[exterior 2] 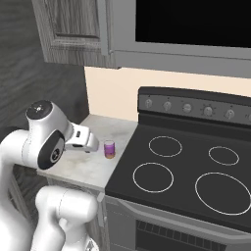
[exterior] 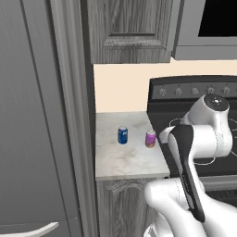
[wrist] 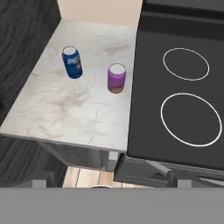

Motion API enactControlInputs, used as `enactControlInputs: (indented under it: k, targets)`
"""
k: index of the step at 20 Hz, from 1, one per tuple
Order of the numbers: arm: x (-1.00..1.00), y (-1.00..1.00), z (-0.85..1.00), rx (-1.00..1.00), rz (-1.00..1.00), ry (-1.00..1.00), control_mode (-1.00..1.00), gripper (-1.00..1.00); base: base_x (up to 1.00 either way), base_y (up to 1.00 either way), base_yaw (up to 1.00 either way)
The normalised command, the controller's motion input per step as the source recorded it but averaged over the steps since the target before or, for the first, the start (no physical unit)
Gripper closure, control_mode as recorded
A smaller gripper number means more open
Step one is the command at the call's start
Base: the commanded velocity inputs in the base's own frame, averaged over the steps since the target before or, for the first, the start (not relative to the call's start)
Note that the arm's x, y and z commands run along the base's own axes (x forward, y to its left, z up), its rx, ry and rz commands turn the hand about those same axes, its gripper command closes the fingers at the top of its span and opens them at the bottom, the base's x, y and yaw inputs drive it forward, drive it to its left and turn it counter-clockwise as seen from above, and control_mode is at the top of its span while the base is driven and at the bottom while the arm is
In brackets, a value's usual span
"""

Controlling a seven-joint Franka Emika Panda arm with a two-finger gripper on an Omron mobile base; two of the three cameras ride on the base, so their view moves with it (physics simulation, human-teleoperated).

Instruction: Four empty soda cans are scattered around the kitchen. Gather all the cans and cluster them next to the stove for recycling.

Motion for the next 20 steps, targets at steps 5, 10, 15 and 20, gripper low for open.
enactControlInputs:
  k: [5,10,15,20]
  targets:
    - [-0.05,0.03,0.0,0.0,0.0,0.0,1.0,-1.0,-0.41,0.1,0.0]
    - [0.0,0.0,0.0,0.0,0.0,0.0,1.0,-1.0,-0.84,0.25,0.0]
    - [0.0,0.0,0.0,0.0,0.0,0.0,1.0,-1.0,-0.99,0.34,0.02]
    - [0.0,0.0,0.0,0.0,0.0,0.0,1.0,-1.0,-0.92,0.49,0.12]
